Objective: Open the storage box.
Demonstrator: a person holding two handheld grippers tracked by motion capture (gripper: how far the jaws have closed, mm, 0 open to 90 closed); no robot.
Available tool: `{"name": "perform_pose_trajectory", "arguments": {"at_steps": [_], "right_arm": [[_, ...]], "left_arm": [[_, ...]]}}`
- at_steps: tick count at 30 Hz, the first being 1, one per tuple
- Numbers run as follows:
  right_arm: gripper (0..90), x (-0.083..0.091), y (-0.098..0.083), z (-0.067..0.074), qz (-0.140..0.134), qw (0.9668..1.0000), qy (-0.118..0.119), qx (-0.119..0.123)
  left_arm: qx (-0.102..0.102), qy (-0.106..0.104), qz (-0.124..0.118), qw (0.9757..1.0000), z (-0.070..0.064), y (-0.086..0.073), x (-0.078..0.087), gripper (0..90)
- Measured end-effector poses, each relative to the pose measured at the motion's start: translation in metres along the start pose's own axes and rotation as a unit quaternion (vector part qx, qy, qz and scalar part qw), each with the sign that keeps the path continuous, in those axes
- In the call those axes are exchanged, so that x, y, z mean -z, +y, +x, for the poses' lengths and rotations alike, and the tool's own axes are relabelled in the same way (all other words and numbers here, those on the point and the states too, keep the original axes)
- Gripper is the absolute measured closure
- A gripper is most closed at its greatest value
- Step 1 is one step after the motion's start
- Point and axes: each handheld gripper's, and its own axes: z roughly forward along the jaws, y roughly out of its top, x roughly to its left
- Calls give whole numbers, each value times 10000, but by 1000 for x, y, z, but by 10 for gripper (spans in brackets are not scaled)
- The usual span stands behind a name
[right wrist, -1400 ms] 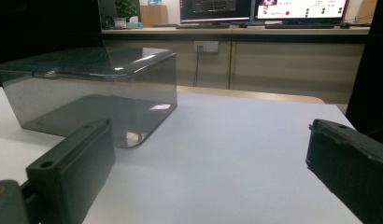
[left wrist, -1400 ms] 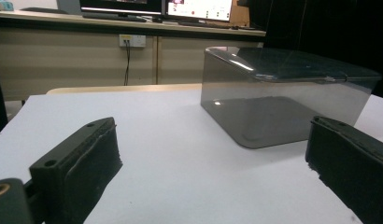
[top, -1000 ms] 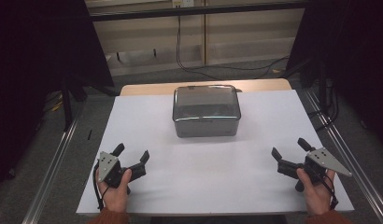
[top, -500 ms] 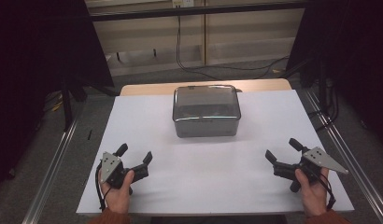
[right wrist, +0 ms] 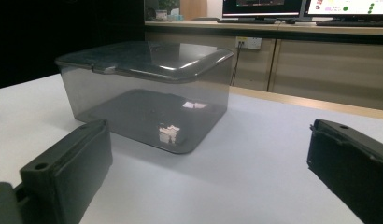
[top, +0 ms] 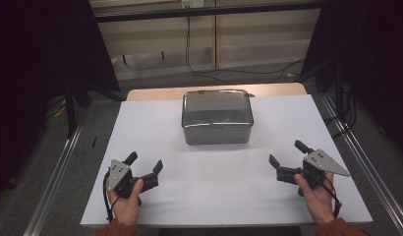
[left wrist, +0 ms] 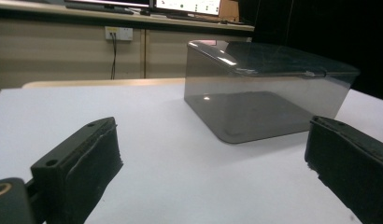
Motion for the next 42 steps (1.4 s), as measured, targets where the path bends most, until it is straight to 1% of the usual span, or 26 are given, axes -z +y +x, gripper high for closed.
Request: {"name": "perform_pose_trajectory", "arguments": {"at_steps": [1, 2, 3, 5, 8, 9, 11, 13, 17, 20, 23, 25, 27, 31, 34, 36, 39, 41, 42], "right_arm": [[0, -3, 1, 2, 19, 10000, 55, -76], [0, -5, 2, 4, 45, 9999, 98, -40], [0, -7, 3, 7, 39, 9999, 147, 63], [0, -12, 4, 11, 34, 9996, 262, 128], [0, -20, 6, 19, 48, 9990, 381, 225], [0, -22, 6, 22, 49, 9989, 412, 239], [0, -27, 7, 27, 54, 9982, 528, 274], [0, -30, 10, 32, 35, 9975, 642, 301], [2, -38, 16, 39, -54, 9967, 753, 309], [4, -43, 19, 43, -89, 9963, 783, 346], [16, -49, 20, 46, -62, 9962, 780, 382], [16, -54, 20, 48, -48, 9958, 832, 369], [16, -58, 21, 50, -35, 9954, 837, 467], [16, -65, 23, 56, 5, 9943, 904, 558], [15, -71, 24, 61, 46, 9923, 896, 852], [16, -75, 25, 63, 47, 9919, 908, 884], [17, -79, 27, 67, 31, 9911, 896, 986], [19, -81, 29, 70, 49, 9897, 904, 1112], [20, -83, 30, 72, 60, 9886, 868, 1233]], "left_arm": [[-43, -4, -1, 10000, 0, 0, 0, 30], [-54, 1, -4, 10000, 0, 0, 0, 30], [-53, -3, 1, 10000, 0, 0, -1, 30], [-81, -4, 28, 10000, 0, 0, -1, 30], [-19, -52, 44, 10000, 2, 0, -1, 30], [6, -45, 47, 10000, 2, 0, 0, 30], [-83, -43, 33, 10000, 2, 1, 1, 30], [-80, -29, 20, 10000, 4, 1, 3, 30], [-73, -49, 0, 10000, 3, 1, 3, 30], [-119, -68, -1, 9999, 3, 2, 3, 30], [-151, -82, 4, 9999, 3, 2, 2, 30], [-146, -88, 8, 9999, 3, 2, 2, 30], [-153, -95, 21, 9998, 3, 2, 2, 30], [-194, -107, 42, 9997, 2, 2, 1, 30], [-188, -82, 33, 9998, 4, 2, 1, 30], [-158, -77, 52, 9998, 4, 2, 1, 30], [-186, -76, 60, 9998, 3, 2, 1, 30], [-197, -87, 61, 9997, 3, 2, 0, 30], [-197, -82, 64, 9998, 3, 2, 0, 30]]}}
